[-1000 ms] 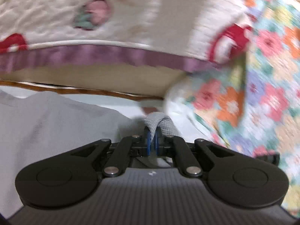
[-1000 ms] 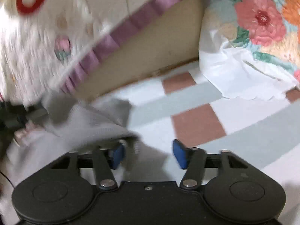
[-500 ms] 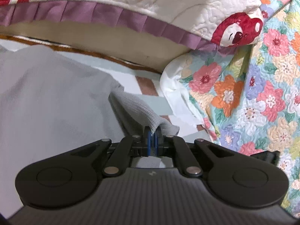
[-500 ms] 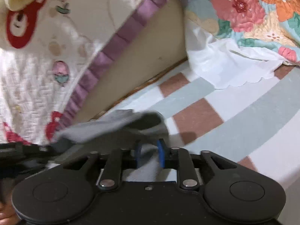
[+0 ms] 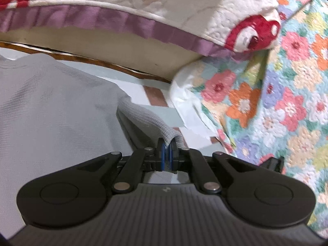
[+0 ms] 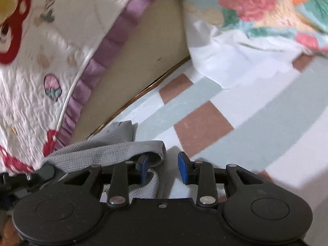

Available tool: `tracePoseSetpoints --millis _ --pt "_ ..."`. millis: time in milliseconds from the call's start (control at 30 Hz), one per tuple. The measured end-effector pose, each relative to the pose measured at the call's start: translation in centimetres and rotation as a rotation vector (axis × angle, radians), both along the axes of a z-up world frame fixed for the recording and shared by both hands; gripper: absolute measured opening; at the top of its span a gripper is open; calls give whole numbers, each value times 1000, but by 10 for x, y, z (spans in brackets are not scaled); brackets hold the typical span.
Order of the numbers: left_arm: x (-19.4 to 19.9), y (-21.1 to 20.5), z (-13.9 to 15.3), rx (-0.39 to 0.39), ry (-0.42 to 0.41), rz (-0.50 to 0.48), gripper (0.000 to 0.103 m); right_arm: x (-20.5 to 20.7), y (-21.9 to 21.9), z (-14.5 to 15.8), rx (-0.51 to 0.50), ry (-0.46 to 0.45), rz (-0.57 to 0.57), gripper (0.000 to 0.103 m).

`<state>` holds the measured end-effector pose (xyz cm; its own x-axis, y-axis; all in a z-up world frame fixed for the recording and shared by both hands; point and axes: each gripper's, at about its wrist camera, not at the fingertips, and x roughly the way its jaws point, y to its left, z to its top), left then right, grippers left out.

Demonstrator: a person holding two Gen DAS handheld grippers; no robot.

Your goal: Fold clothes

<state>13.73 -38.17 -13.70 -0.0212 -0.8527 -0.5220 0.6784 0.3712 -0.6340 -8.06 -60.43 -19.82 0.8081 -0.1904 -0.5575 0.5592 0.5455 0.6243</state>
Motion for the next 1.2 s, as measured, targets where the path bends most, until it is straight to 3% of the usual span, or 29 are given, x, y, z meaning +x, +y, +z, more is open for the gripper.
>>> tracePoseSetpoints --millis 167,333,367,400,533,600,733,900,1000,1033,1067,1133,1200 --pt "-13 -1 4 7 -59 -35 3 -1 2 -9 -4 -49 15 39" --pt "-14 -1 16 -4 -83 -35 3 2 -23 -27 148 -156 -60 49" --pt "-13 -2 18 -6 -87 -33 3 7 -24 -26 128 -149 -27 30" --pt "-11 -4 21 -10 -91 -28 3 11 -21 -19 69 -126 15 5" --pt "1 -19 37 -58 -70 -36 3 6 -3 30 -245 -24 161 4" --pt "3 -36 47 -82 -71 -60 3 -17 1 50 -325 -15 181 4" --pt "-16 -100 58 -54 -206 -141 3 -54 -4 60 -330 78 197 2" --pt "-50 -174 38 22 -268 -210 4 -65 -18 38 -213 219 190 2" --pt "-50 -176 30 2 -239 -192 7 -66 -28 19 -203 290 113 2" --pt "-44 -166 28 -51 -188 -188 10 -66 -32 13 -207 321 86 2" --pt "-37 -154 28 -101 -146 -190 23 -66 -35 6 -211 352 58 3" --pt "-26 -128 30 -117 -157 -167 45 -73 -37 2 -213 356 34 2" --pt "-17 -101 30 -92 -214 -153 45 -86 -37 5 -208 293 24 3"
